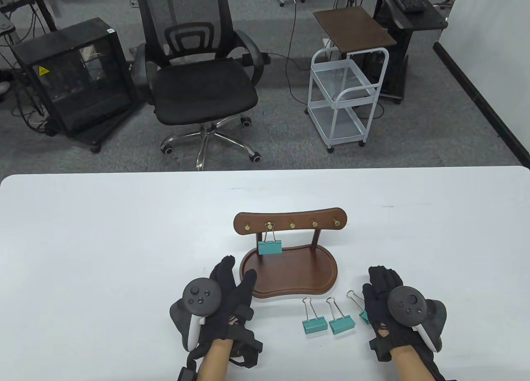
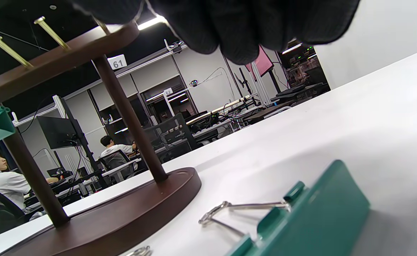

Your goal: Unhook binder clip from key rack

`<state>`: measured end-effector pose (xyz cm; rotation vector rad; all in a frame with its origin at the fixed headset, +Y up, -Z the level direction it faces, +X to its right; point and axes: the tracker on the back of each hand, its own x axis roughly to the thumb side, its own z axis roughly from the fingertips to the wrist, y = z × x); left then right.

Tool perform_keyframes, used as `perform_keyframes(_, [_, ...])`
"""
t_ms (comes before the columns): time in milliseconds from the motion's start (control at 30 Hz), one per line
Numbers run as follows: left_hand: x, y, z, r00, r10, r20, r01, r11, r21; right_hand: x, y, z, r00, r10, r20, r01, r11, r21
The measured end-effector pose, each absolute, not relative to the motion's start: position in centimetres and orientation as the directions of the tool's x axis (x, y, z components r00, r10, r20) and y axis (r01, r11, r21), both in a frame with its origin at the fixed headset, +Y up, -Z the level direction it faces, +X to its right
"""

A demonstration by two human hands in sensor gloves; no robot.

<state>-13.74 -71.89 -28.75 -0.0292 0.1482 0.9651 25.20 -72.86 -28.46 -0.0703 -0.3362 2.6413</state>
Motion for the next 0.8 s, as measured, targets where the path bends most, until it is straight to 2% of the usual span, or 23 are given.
perform_keyframes(167, [-13.0, -72.1, -29.8, 0.407, 0.898, -0.167, -0.902, 0.424, 0.081, 25.4, -72.8, -28.4, -0.882, 0.471, 0.004, -0.456, -0.852, -0.255])
perform_keyframes(400, [-11.1, -72.7, -32.2, 0.405, 0.893, -0.197, -0.905, 0.422, 0.049, 25.5, -72.7, -28.4, -0.876, 0.481, 0.015, -0.469, -0.845, -0.256])
perform_keyframes(533, [-10.3, -73.0, -33.0, 0.401, 0.891, -0.213, -0.901, 0.425, 0.080, 25.4, -72.7, -28.5, -0.875, 0.484, 0.020, -0.472, -0.844, -0.255])
perform_keyframes(800, [-9.2, -74.2, -33.8, 0.265, 0.940, -0.214, -0.956, 0.286, 0.071, 25.8, -72.7, -28.5, -0.864, 0.504, 0.014, -0.489, -0.832, -0.263])
